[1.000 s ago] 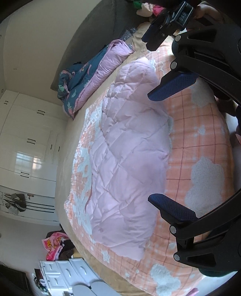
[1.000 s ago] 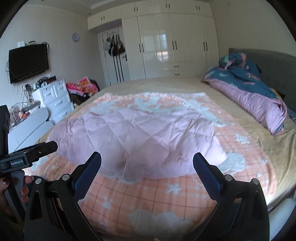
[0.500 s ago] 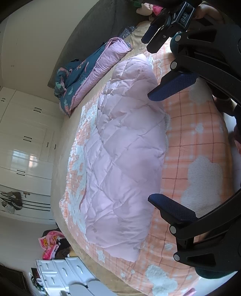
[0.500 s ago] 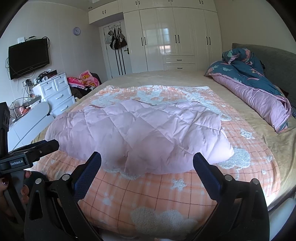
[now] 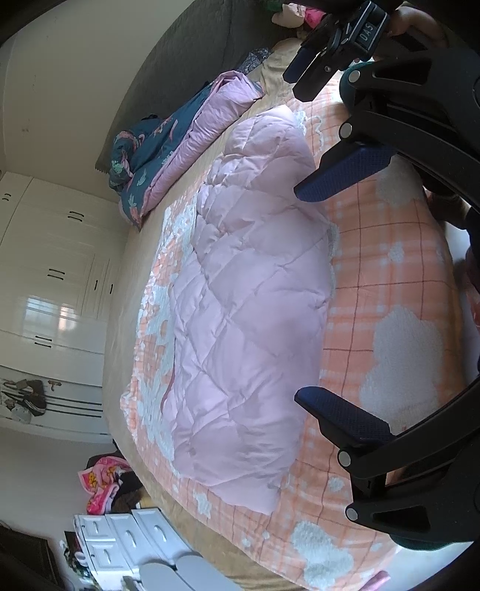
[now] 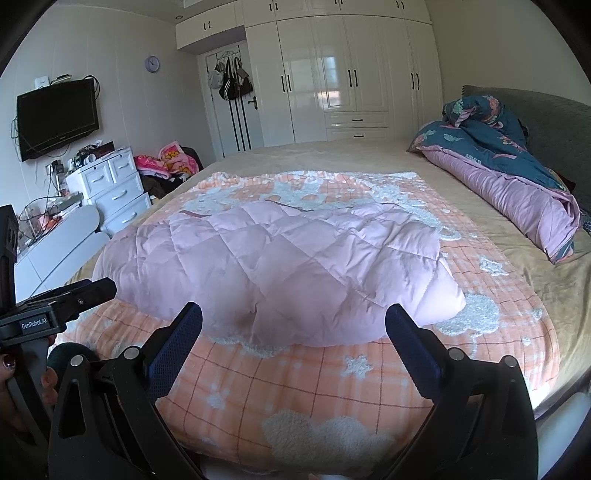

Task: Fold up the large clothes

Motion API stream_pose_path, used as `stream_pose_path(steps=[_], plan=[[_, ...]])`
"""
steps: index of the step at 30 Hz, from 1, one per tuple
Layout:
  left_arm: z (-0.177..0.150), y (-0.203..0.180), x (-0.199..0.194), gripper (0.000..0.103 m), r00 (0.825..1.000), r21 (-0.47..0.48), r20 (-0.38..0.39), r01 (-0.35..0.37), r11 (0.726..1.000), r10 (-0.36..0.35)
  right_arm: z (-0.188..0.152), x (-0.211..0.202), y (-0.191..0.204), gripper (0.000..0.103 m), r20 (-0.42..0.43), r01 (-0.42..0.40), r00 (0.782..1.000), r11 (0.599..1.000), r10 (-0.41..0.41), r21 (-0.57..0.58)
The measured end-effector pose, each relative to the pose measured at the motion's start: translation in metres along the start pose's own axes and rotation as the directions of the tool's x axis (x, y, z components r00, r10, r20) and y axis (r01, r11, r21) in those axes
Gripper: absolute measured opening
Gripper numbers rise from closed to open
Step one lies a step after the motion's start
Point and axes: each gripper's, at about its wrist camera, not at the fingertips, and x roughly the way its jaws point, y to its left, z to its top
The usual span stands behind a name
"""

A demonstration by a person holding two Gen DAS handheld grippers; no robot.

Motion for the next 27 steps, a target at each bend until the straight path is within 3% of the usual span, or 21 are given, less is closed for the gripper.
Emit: stream_pose_path(steps=[27], plan=[[0.0001,-0.003,-0.0049,0.094,1.0,0.007,0.002,-0.027,1.0,0.027,0.0001,-0.0018,0.0015,0.099,0.002,0.0,1.0,1.0,0.0,-0.002]])
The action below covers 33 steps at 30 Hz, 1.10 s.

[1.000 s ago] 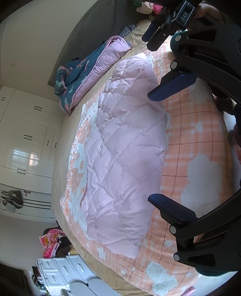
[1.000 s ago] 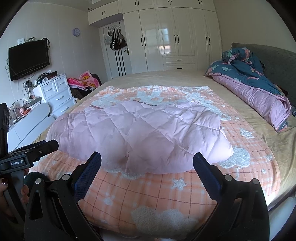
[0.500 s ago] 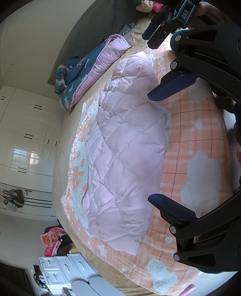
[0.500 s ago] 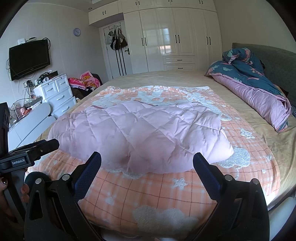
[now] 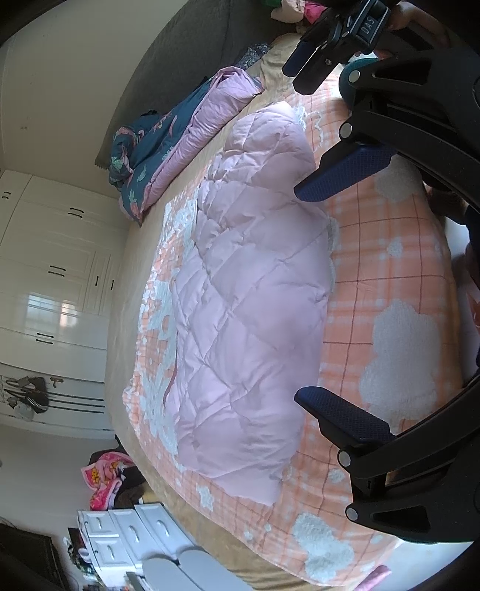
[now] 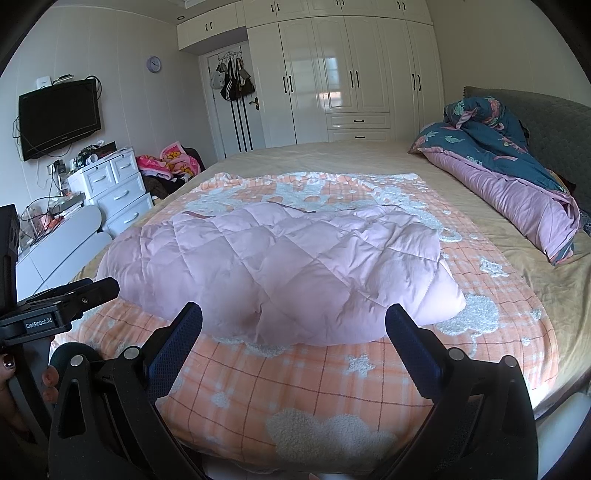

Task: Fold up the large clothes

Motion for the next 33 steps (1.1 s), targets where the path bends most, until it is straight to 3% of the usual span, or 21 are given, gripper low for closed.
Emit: stream_pose_path(steps=[33], plan=[[-0.0028,0.0022,0.0048,0.094,1.0,-0.004,-0.017,0.007,1.0,-0.007,0.0014,-0.0038,0.0014,0.099,-0.007,-0.002,1.0,1.0,0.002,0.0]])
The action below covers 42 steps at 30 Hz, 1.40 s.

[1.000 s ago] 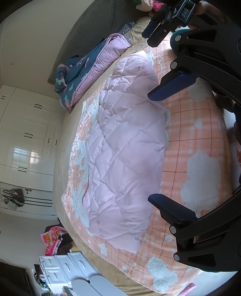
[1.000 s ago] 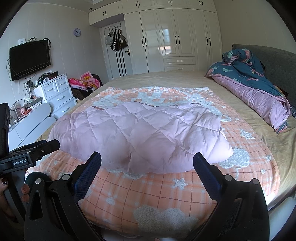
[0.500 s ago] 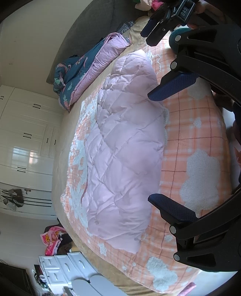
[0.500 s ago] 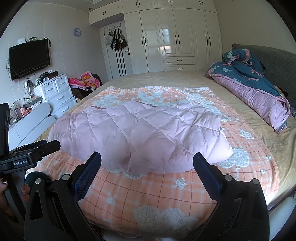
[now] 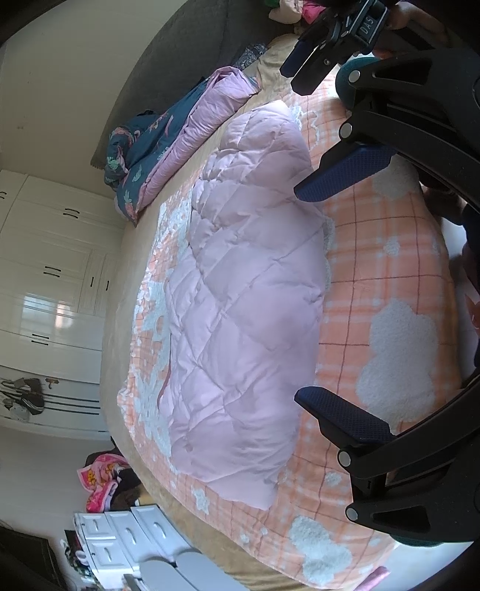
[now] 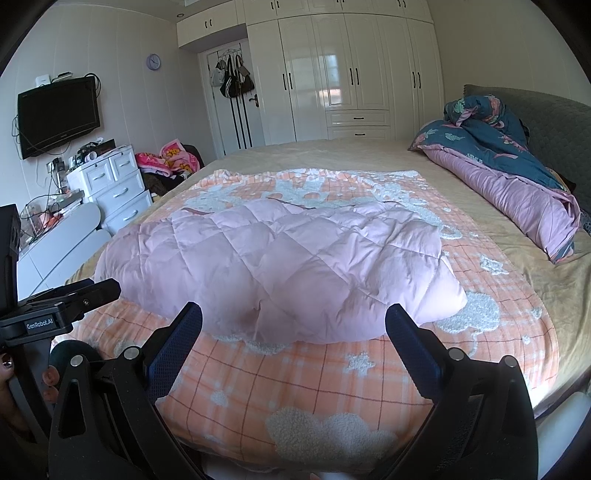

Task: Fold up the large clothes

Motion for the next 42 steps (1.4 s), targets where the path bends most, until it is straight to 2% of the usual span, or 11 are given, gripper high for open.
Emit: stream_pose_path(steps=[22,28,32,34,35,37,39,40,41,42], plan=[[-0.001,-0.003,-0.004,0.094,1.0,0.026,0.009,0.016,1.0,-0.017,-0.002,0.002,-0.002,0.099,-0.006,0.008,1.0,1.0,-0.008,-0.001],[-0.007,0.004,-0.002,0.094,0.998,0.015,-0.031,0.056,0.998,-0.055,-0.007,0.003,-0.017,0.099,-0.017,0.013,1.0,0.999,-0.012,0.034],[-0.012,0.016,0.001,0.094,0.997,-0.016,-0.04,0.066,0.998,-0.067,-0.014,-0.012,-0.053,0.099,0.005,0.102,0.995,0.986,-0.104,0.129],[-0.01,0.03,0.004,0.094,0.998,-0.049,-0.047,0.033,0.998,-0.035,-0.021,-0.028,-0.088,0.099,0.022,0.177,0.982,0.964,-0.185,0.2],[-0.007,0.044,0.007,0.094,0.999,-0.082,-0.042,-0.001,0.997,-0.003,-0.026,-0.036,-0.111,0.099,0.029,0.224,0.971,0.945,-0.237,0.241],[0.001,0.071,0.012,0.094,0.997,-0.129,-0.048,-0.059,0.99,0.053,-0.041,-0.054,-0.163,0.099,-0.003,0.346,0.93,0.877,-0.366,0.333],[0.013,0.116,0.018,0.094,0.987,-0.196,-0.037,-0.161,0.967,0.156,-0.063,-0.071,-0.22,0.099,-0.056,0.475,0.865,0.779,-0.498,0.409],[0.018,0.136,0.02,0.094,0.975,-0.215,-0.031,-0.22,0.951,0.218,-0.081,-0.081,-0.258,0.099,-0.129,0.575,0.8,0.687,-0.586,0.444],[0.025,0.162,0.023,0.094,0.952,-0.238,-0.04,-0.303,0.923,0.303,-0.102,-0.093,-0.296,0.099,-0.2,0.655,0.73,0.586,-0.653,0.477],[0.03,0.183,0.025,0.094,0.938,-0.256,-0.05,-0.343,0.904,0.342,-0.125,-0.106,-0.331,0.099,-0.265,0.719,0.66,0.488,-0.703,0.495]])
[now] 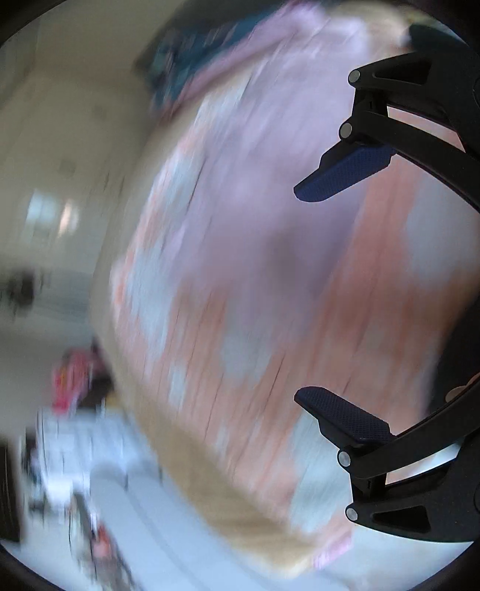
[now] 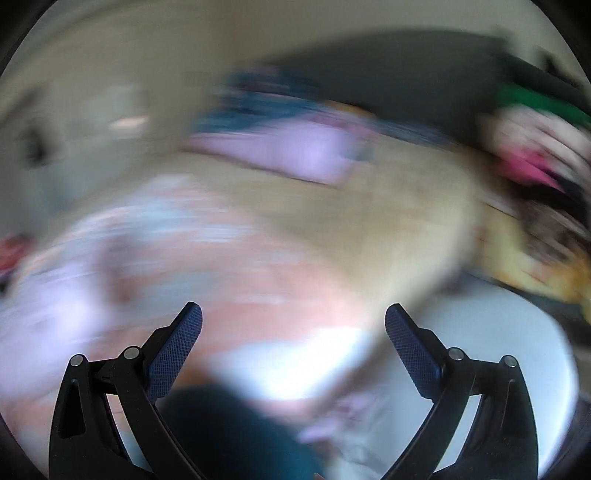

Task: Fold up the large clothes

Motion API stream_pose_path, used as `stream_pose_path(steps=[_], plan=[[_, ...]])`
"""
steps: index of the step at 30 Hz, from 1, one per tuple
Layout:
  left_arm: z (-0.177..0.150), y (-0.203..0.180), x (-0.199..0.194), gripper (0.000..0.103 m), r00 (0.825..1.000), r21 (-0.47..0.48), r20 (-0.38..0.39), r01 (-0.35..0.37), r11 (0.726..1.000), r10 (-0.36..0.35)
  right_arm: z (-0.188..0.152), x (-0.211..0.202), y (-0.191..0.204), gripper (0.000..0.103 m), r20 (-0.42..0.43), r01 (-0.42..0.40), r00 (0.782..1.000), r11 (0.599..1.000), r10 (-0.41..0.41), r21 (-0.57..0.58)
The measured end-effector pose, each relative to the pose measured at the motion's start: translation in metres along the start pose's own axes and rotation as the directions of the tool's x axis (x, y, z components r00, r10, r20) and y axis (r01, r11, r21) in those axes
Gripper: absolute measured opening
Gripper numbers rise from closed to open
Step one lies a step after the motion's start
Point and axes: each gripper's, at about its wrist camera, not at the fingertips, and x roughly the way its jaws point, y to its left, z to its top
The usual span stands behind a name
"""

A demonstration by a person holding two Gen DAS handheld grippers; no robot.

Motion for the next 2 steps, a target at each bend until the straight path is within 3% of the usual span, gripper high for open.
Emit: stream_pose_path(steps=[2], plan=[[0.024,0.042,0.021,0.094,0.994,-0.063,0.01,-0.106,0.992,0.107,0.0,0.036,-0.062,0.099,-0.07,0.183,0.982,0.98,-0.178,0.074]])
